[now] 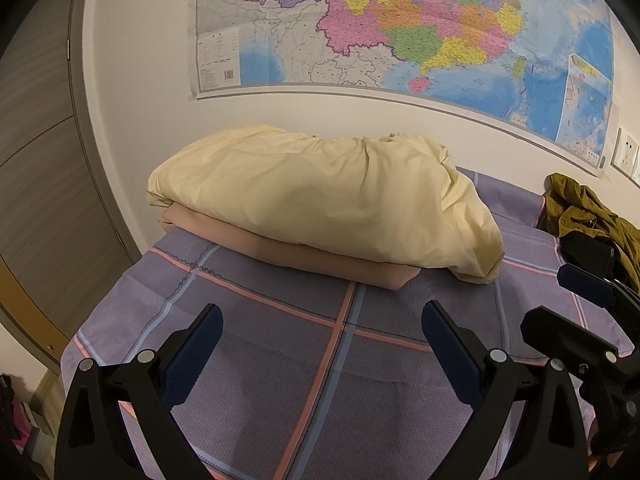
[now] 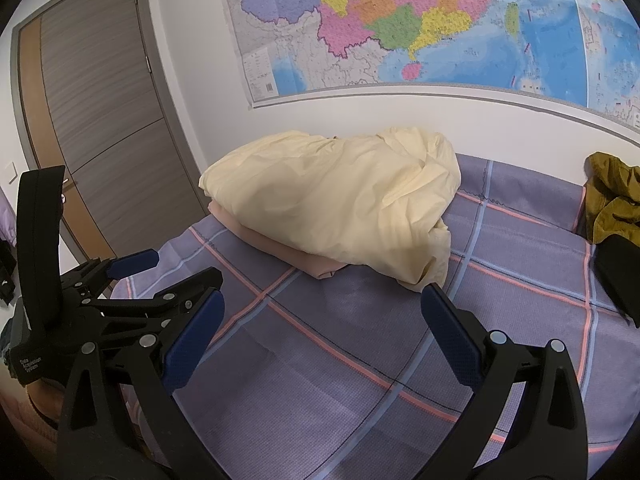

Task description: Fold large clothes

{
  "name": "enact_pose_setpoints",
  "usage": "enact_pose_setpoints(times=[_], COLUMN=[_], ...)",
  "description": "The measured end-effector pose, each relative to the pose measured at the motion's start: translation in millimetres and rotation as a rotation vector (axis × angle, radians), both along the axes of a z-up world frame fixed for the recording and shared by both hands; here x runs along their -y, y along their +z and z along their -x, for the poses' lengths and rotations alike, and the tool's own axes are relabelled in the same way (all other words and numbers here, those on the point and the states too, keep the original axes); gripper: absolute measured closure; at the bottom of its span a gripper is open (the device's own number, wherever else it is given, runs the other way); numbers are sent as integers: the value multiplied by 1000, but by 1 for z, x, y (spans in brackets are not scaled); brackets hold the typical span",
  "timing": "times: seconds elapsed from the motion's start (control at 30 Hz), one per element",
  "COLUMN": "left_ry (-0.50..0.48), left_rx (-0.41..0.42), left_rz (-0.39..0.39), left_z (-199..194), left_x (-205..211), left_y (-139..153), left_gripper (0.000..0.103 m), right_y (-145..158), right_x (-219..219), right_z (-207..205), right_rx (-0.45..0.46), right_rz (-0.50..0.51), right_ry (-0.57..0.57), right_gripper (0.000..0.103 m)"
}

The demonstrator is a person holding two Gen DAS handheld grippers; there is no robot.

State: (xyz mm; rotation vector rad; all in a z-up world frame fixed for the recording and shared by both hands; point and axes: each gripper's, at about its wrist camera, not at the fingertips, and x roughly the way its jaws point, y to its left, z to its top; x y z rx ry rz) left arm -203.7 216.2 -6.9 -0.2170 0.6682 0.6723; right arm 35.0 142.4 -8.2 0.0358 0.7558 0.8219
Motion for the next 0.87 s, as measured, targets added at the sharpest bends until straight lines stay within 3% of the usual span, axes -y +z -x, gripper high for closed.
enact_pose_setpoints(times=[0.7, 0.87], left_ry=[-11, -77], left_rx=[-3, -27], left_rz=[9, 24], left_z=[-4, -20], left_x=[1, 12], left_y=[-5, -11], left_gripper=[7, 7], right_y=[-5, -3], right_x=[6, 22], right_z=[-1, 1], right_rx=[-17, -5], right_rz=[-6, -17], right_ry=[-15, -40], right_gripper=[6, 6])
